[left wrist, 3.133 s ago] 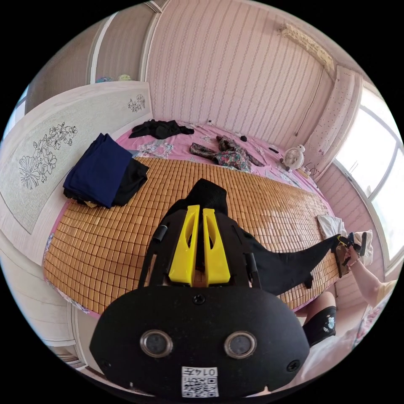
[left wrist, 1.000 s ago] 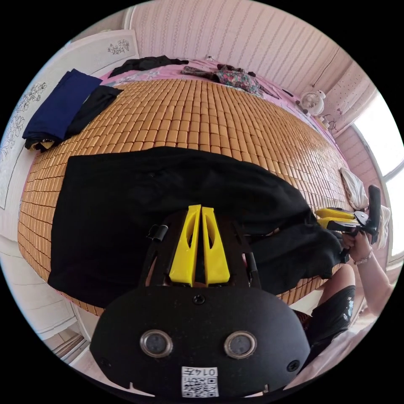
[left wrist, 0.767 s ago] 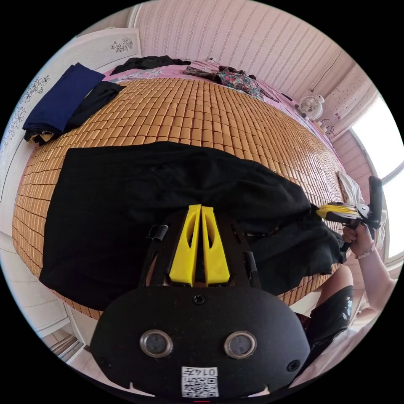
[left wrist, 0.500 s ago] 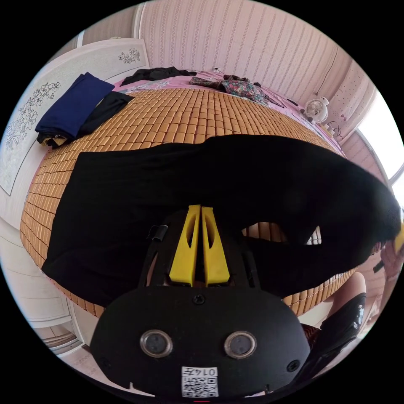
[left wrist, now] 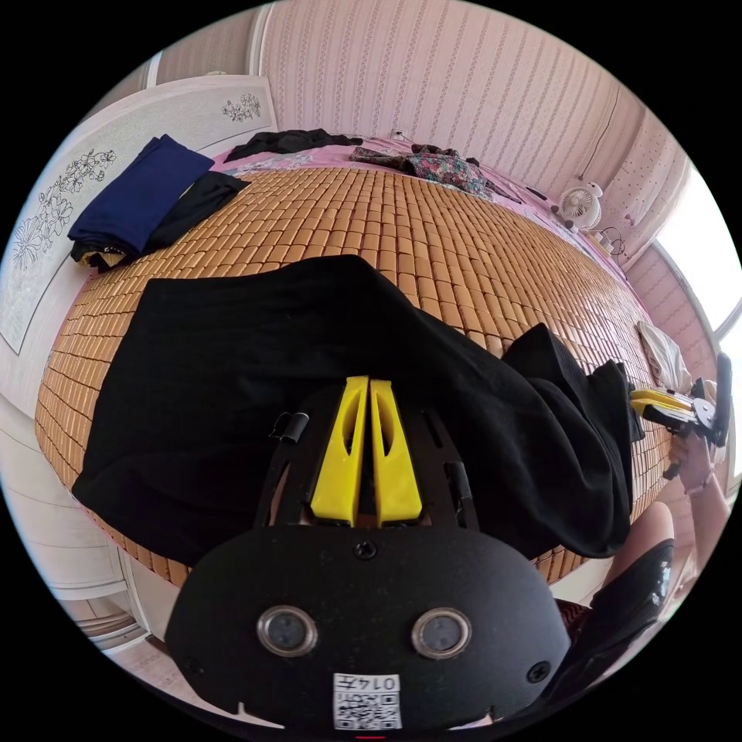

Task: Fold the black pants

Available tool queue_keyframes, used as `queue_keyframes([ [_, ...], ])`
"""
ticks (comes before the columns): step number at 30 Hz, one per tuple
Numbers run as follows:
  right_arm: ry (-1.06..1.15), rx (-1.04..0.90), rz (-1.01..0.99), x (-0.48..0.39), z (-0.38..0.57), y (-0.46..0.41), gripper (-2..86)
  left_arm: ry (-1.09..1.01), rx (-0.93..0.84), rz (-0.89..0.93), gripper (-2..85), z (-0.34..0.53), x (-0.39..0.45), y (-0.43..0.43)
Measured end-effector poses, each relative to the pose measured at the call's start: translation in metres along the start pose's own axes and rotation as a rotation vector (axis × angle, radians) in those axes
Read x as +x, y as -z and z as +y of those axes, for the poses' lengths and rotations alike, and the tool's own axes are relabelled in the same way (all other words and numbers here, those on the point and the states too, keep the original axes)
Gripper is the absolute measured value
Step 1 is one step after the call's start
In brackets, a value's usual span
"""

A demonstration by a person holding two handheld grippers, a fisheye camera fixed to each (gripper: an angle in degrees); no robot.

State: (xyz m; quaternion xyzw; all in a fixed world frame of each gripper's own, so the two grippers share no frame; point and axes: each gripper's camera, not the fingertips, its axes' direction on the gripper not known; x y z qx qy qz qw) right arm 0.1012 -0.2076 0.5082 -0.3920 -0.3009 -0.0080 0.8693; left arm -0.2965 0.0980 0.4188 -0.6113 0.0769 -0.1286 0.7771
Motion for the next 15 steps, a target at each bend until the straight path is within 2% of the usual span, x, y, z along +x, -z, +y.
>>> queue_keyframes([
  [2,0.034,0.034,-0.005,0.007,0.005,-0.001,3.4,-0.005,0.000,-0.011,-0.7,0.001,0.002,-0.001],
  [5,0.116,-0.046,0.004,0.006,0.013,-0.001,1.4,-0.015,0.001,-0.028,-0.7,0.002,0.005,-0.003],
  [10,0.261,-0.331,0.238,0.002,0.063,0.006,0.3,-0.022,0.001,-0.045,-0.7,0.003,0.008,-0.005],
  [13,0.230,-0.527,0.250,0.023,0.102,0.006,0.1,-0.018,0.003,-0.039,-0.7,0.004,0.007,-0.006],
  [15,0.139,-0.468,0.162,0.038,0.110,0.027,-0.1,-0.009,0.005,-0.018,-0.7,0.005,0.003,-0.007],
])
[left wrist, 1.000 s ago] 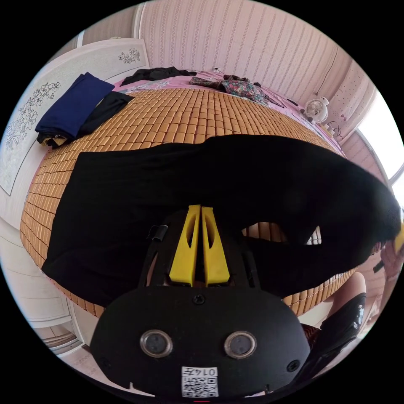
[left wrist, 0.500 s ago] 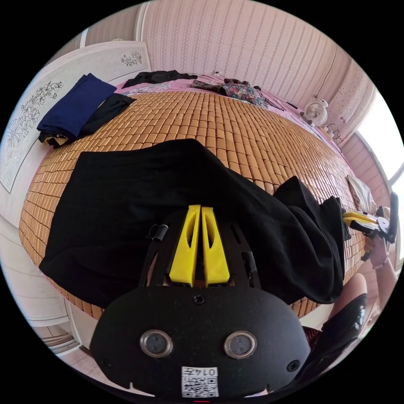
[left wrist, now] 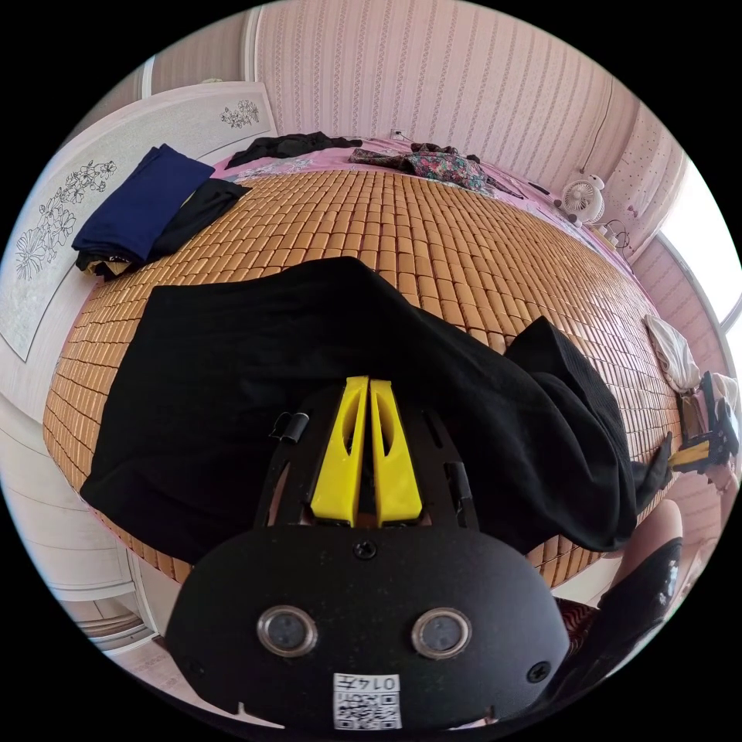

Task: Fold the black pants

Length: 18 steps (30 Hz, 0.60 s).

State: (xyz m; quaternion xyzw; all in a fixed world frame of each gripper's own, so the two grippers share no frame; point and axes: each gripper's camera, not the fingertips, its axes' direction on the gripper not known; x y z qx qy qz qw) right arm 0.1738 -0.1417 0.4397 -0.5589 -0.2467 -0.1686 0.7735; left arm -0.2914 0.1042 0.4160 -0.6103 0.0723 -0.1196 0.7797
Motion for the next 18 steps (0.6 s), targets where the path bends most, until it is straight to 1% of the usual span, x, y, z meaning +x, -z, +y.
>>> queue_keyframes([
  [1,-0.073,0.086,-0.040,0.012,0.007,0.018,1.3,0.002,0.000,0.005,-0.7,0.000,-0.001,0.000],
  [2,-0.100,0.141,-0.063,0.017,0.009,0.029,1.9,0.006,0.002,0.013,-0.7,0.000,-0.003,0.000],
  [4,-0.147,0.383,-0.155,0.026,0.002,0.070,4.6,0.007,0.002,0.015,-0.7,0.001,-0.004,0.000],
  [7,-0.102,0.605,-0.268,0.011,-0.046,0.095,7.9,-0.001,0.002,-0.001,-0.7,0.001,-0.003,0.000],
  [9,-0.069,0.672,-0.346,-0.006,-0.087,0.095,9.9,-0.008,0.002,-0.018,-0.7,0.000,-0.003,0.001],
  [11,-0.052,0.644,-0.394,-0.024,-0.135,0.081,8.6,-0.010,0.002,-0.021,-0.7,0.000,-0.004,0.002],
  [13,-0.019,0.512,-0.434,-0.047,-0.187,0.058,6.9,-0.004,0.000,-0.009,-0.7,0.000,-0.007,0.003],
  [14,-0.011,0.478,-0.415,-0.052,-0.195,0.054,6.4,0.002,-0.002,0.005,-0.7,-0.001,-0.011,0.003],
  [15,0.022,0.508,-0.361,-0.060,-0.197,0.058,5.6,0.009,-0.002,0.019,-0.7,-0.001,-0.014,0.004],
  [16,0.080,0.490,-0.343,-0.064,-0.196,0.062,4.7,0.011,-0.002,0.024,-0.7,-0.001,-0.016,0.004],
  [18,0.150,0.478,-0.395,-0.058,-0.182,0.073,3.4,0.012,-0.001,0.026,-0.7,-0.002,-0.019,0.005],
])
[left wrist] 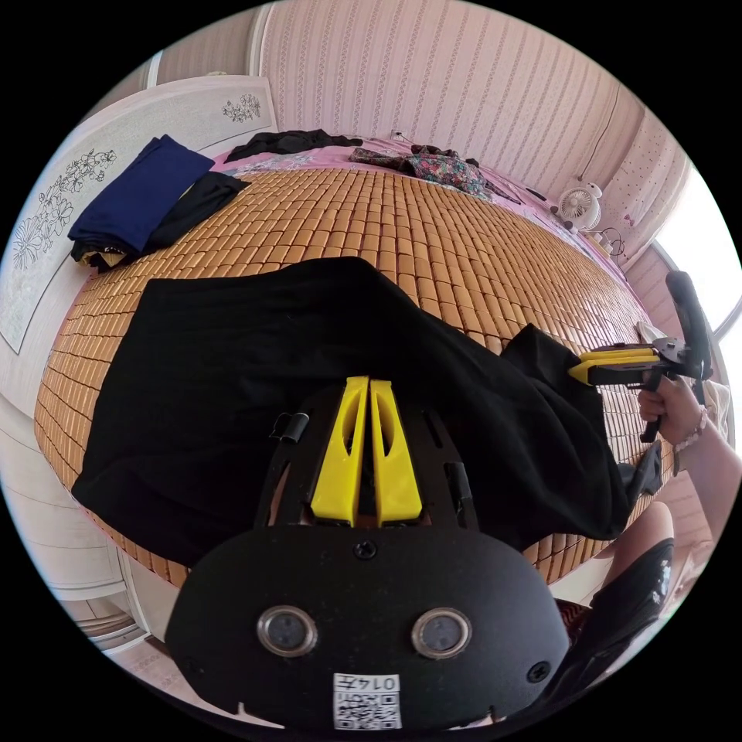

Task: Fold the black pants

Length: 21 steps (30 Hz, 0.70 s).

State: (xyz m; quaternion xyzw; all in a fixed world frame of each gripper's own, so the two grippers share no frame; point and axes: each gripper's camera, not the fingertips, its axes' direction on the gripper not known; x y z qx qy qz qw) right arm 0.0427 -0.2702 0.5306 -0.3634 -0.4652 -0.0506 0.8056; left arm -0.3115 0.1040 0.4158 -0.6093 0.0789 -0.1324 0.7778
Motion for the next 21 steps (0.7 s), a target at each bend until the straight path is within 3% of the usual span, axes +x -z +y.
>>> queue_keyframes([
  [3,-0.073,0.262,-0.041,-0.006,0.054,0.085,4.2,-0.012,-0.006,-0.022,-0.7,-0.002,-0.001,0.004],
  [7,-0.232,0.428,0.238,-0.038,0.164,0.158,5.3,-0.019,0.055,0.024,-0.6,0.004,-0.009,0.021],
  [10,-0.384,0.369,0.378,-0.029,0.227,0.159,5.9,0.007,0.095,0.114,-0.5,0.006,-0.023,0.040],
  [15,-0.564,0.304,0.361,0.014,0.269,0.151,6.5,0.020,0.084,0.289,0.9,-0.003,-0.041,0.063],
  [21,-0.646,0.364,0.288,0.071,0.249,0.142,5.1,0.002,0.087,0.264,6.9,-0.010,-0.028,0.069],
])
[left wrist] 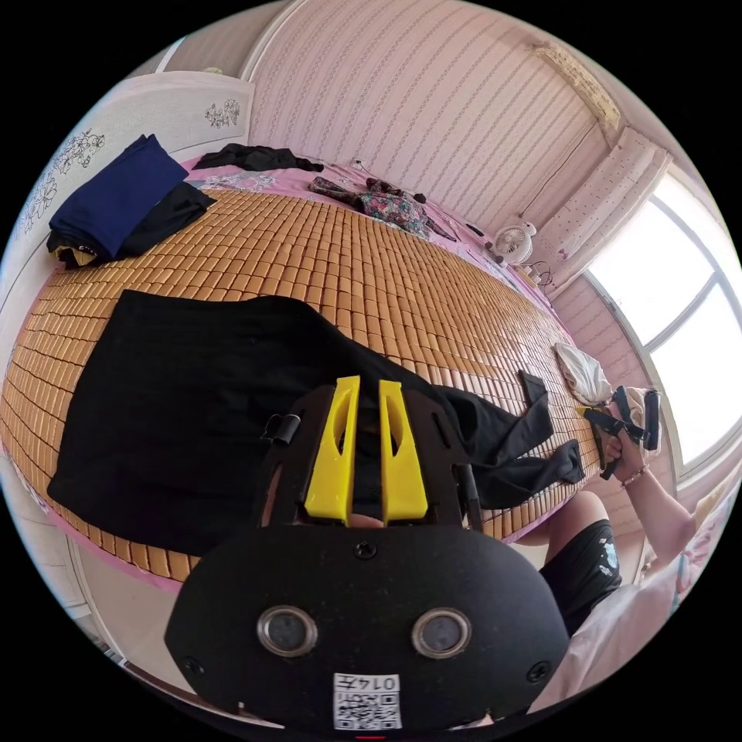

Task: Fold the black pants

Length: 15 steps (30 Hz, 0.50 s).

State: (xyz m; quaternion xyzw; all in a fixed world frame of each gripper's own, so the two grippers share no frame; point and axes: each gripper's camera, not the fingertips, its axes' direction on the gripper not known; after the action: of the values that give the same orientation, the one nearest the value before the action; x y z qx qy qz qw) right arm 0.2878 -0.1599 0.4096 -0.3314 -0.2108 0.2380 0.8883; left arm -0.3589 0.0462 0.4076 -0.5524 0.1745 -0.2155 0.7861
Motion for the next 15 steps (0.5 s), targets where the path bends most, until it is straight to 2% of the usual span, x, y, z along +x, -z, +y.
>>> queue_keyframes([
  [4,-0.025,-0.107,-0.024,0.000,-0.022,-0.051,2.6,0.012,-0.061,-0.018,8.4,-0.006,0.011,-0.019],
  [8,0.020,-0.103,-0.009,-0.005,-0.024,-0.038,1.5,0.085,-0.127,-0.001,7.7,-0.011,0.003,-0.036],
  [12,0.051,0.015,-0.144,0.004,-0.010,0.044,1.4,0.087,-0.069,0.007,7.0,-0.018,-0.011,-0.019],
  [15,-0.020,0.130,-0.203,0.020,-0.009,0.111,1.3,0.104,-0.055,-0.020,6.6,-0.024,-0.028,-0.008],
])
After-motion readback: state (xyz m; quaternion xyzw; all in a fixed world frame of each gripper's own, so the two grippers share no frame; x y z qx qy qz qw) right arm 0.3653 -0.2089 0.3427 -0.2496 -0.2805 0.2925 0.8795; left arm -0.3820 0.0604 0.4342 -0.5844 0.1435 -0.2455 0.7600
